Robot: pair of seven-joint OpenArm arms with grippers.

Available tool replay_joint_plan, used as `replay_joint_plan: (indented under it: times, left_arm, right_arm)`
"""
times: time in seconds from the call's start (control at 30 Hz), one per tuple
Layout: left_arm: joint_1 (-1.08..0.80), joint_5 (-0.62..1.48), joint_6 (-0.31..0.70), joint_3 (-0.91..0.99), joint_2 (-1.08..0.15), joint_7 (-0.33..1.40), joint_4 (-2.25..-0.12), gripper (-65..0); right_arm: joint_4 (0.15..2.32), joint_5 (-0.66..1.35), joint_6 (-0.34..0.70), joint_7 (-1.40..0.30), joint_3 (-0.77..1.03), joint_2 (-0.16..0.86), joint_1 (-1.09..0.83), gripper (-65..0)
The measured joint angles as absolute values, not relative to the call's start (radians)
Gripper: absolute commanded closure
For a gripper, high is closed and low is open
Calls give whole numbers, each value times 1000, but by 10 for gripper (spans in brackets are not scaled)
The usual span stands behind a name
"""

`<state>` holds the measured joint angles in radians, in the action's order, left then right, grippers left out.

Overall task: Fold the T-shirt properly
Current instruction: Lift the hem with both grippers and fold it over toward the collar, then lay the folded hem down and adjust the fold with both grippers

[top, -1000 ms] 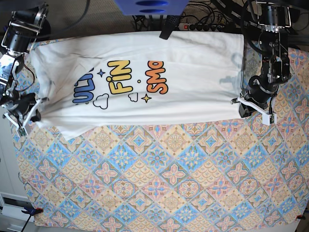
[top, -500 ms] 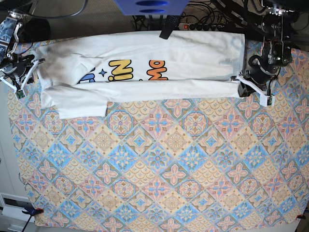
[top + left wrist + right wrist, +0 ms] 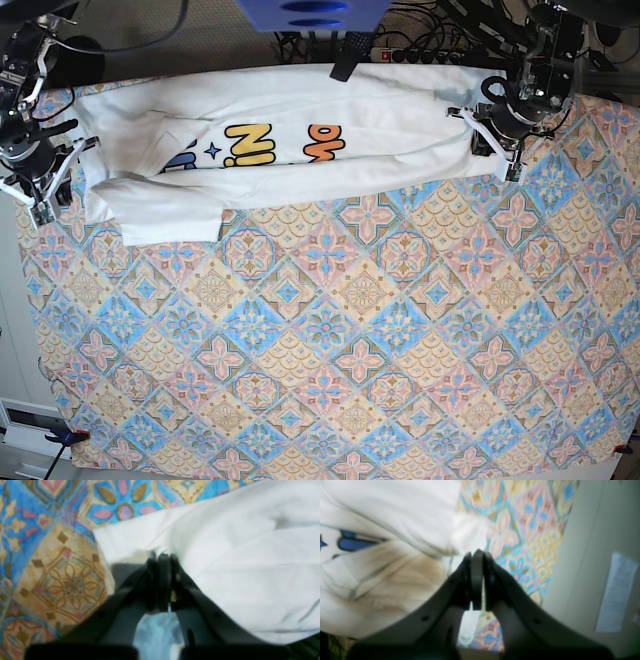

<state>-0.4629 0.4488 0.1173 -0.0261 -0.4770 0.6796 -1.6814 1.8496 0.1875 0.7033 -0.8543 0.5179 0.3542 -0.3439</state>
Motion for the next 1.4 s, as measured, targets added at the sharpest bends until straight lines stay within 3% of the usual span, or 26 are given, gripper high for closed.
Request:
replay_joint_plan:
  times: [0.1, 0.23, 0.5, 0.63, 0.8, 1.0, 1.23, 1.4]
  left_arm:
    - [-442, 427, 116, -54, -476, 677, -1681, -49]
    - [-439, 440, 120, -46, -477, 677, -1682, -17]
    - [-472, 549, 118, 97, -482, 675, -1764, -1]
    - [-497, 556, 169, 102, -524, 684, -1774, -2]
    - [-508, 551, 163, 103, -556, 678, -1745, -5]
    - [-496, 547, 163, -4, -619, 672, -1647, -6]
    - [-443, 551, 163, -75, -612, 669, -1609, -6]
    - [-437, 551, 162, -76, -612, 673, -1607, -6]
  right_arm:
    - [1859, 181, 699, -857, 488, 357, -344, -130]
    - [1859, 183, 703, -861, 471, 353, -346, -199]
    - [1851, 172, 703, -895, 421, 334, -297, -201]
    - [1853, 182, 702, -931, 374, 338, -247, -201]
    - [1835, 176, 704, -958, 304, 336, -173, -204]
    - [1666, 168, 700, -977, 189, 339, -59, -259]
    - [1456, 168, 703, -956, 41, 336, 52, -267]
    - [1291, 173, 699, -837, 32, 341, 108, -268]
